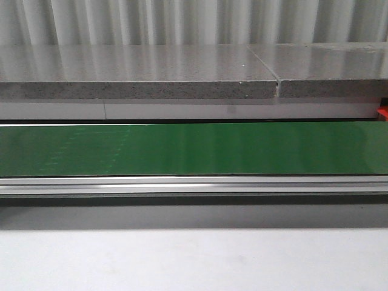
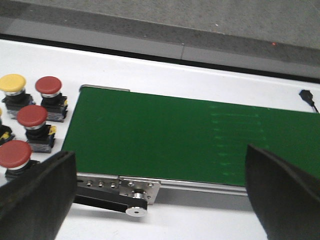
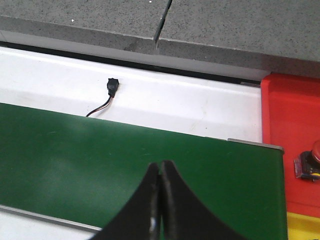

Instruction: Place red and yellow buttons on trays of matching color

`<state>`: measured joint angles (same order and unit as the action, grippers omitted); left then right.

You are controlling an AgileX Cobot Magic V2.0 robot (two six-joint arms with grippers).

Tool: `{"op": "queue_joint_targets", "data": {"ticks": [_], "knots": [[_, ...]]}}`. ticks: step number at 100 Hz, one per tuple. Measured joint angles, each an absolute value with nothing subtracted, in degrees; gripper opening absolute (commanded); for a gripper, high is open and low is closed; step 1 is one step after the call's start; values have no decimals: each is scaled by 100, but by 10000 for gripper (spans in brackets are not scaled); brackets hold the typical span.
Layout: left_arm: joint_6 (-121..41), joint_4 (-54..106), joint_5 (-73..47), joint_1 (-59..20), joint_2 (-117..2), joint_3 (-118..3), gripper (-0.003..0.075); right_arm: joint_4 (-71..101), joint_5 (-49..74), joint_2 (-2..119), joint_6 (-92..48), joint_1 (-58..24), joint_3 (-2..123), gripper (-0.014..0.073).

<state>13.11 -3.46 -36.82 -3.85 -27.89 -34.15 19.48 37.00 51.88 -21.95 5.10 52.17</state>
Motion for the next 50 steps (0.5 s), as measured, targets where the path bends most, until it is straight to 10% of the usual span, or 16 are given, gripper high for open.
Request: {"op": "queue_joint_targets", "data": {"ticks": [50], "knots": [[2094, -659, -3665, 1237, -5812, -4412, 658, 1948, 3700, 5188, -2195, 510, 5217, -92]]}}
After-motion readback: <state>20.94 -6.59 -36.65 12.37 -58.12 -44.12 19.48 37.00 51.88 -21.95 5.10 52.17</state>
